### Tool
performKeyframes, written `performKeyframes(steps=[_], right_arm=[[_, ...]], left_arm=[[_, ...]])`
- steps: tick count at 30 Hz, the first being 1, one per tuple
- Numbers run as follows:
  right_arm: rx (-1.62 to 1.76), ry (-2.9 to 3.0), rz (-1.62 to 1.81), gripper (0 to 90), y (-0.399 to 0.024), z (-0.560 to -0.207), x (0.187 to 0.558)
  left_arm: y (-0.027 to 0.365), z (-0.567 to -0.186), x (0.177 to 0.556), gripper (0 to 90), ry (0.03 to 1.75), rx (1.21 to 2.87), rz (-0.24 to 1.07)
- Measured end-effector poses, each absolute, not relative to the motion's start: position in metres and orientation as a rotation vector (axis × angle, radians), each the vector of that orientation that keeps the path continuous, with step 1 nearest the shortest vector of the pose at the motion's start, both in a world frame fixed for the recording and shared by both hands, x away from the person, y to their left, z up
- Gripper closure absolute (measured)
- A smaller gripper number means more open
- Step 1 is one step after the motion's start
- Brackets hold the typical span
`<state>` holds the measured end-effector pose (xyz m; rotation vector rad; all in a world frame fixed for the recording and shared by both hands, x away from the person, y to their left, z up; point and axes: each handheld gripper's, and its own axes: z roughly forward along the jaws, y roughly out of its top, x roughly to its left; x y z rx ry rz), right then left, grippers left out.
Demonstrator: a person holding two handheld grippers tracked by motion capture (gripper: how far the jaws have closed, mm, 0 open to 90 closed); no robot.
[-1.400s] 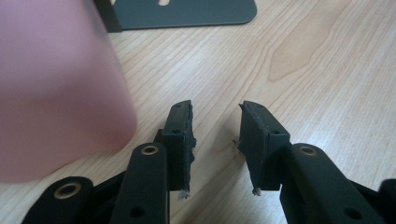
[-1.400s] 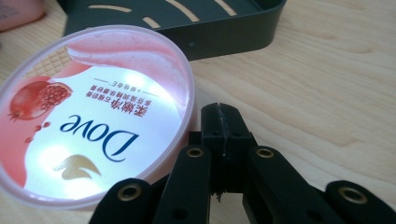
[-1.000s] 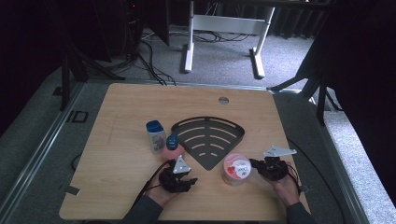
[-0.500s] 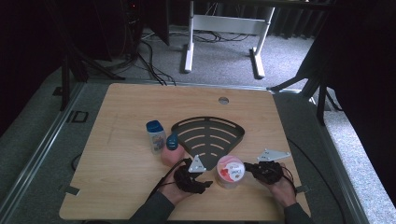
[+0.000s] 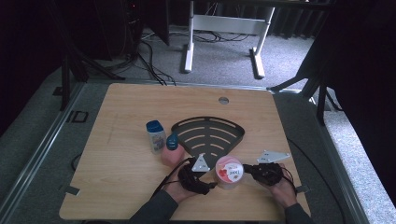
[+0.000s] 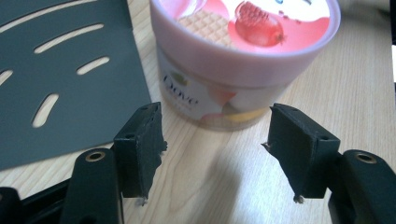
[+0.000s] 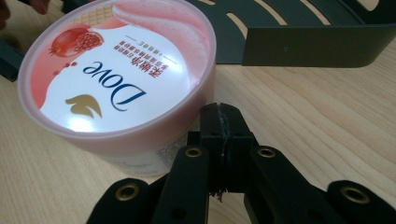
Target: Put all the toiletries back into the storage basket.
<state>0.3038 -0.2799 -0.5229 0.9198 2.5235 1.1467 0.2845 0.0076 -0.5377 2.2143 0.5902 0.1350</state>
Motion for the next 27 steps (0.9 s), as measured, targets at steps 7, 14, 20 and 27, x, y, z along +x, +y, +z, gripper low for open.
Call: performKeyframes(steps=[7,14,20,27], right_arm=[[0.872,2.551,1.153,89.5,-0.277,-0.523,0.301],[0.842,2.580,1.139,86.1,-0.275,-0.524,0.301],[0.842,2.603,1.148,66.9,-0.282,-0.526,0.302],[0.799,2.642,1.153,56.0,-0.286,-0.527,0.299]], left_arm=[[0.003,-0.539,0.284,31.8,0.573,2.213,0.124],[0.002,-0.539,0.284,26.6,0.545,2.216,0.117],[0.001,-0.541,0.286,24.5,0.515,2.216,0.132],[-0.002,-0.543,0.286,17.5,0.483,2.222,0.148]])
